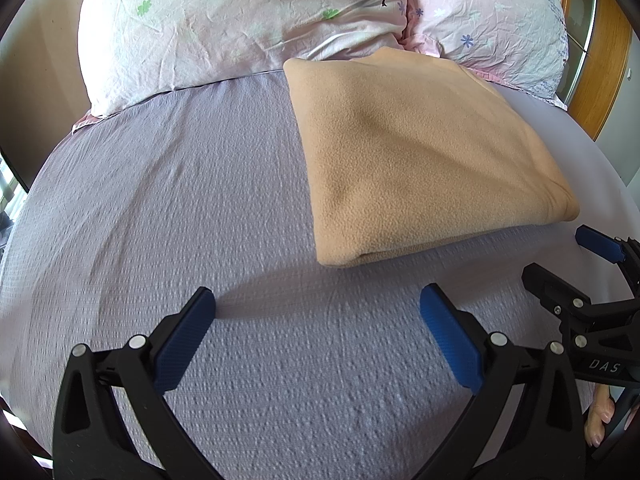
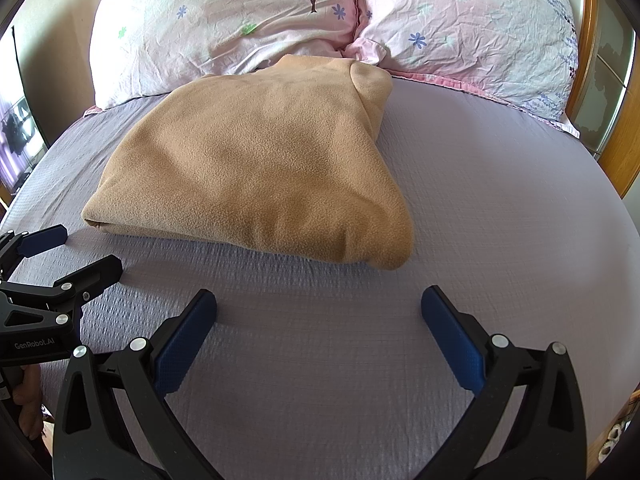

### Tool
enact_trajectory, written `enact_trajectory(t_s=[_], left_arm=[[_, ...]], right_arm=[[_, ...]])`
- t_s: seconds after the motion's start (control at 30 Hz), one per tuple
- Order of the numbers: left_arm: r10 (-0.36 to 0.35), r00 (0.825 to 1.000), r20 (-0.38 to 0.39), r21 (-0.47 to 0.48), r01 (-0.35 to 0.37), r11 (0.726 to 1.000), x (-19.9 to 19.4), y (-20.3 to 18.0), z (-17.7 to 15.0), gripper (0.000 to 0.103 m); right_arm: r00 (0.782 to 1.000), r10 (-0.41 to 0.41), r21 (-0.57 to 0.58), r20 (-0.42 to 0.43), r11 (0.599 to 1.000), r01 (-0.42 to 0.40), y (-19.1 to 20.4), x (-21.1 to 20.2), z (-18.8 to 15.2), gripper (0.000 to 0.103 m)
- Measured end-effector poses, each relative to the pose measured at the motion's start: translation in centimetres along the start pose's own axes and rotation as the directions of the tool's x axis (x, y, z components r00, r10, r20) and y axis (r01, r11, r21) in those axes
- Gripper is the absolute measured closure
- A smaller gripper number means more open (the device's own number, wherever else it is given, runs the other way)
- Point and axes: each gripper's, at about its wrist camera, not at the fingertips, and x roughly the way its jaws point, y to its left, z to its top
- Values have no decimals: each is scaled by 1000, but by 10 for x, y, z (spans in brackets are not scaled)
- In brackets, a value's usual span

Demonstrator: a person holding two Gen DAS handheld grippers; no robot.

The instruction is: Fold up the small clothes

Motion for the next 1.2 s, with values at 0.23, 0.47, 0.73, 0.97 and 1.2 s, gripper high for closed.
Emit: enact_trajectory(t_s=[0.23,0.47,0.73,0.97,1.2], left_arm=[[0,1000,0,-1,0,1000,0,0,0,2],[-2,1000,-11,-3,2,1000,1,0,1,2],[0,1000,-11,-7,0,1000,2,0,1,2],[1,1000,-6,-5,-1,1000,2,1,1,2],[2,1000,-1,-2,-2,1000,1,0,0,2]], right_arm=[[1000,0,0,0,1000,0,0,0,0,1],[1000,0,1,0,1000,0,0,0,0,1],[1000,0,1,0,1000,0,0,0,0,1],[1000,0,1,0,1000,0,0,-1,0,1],[1000,0,1,1,1000,0,1,-1,0,1]])
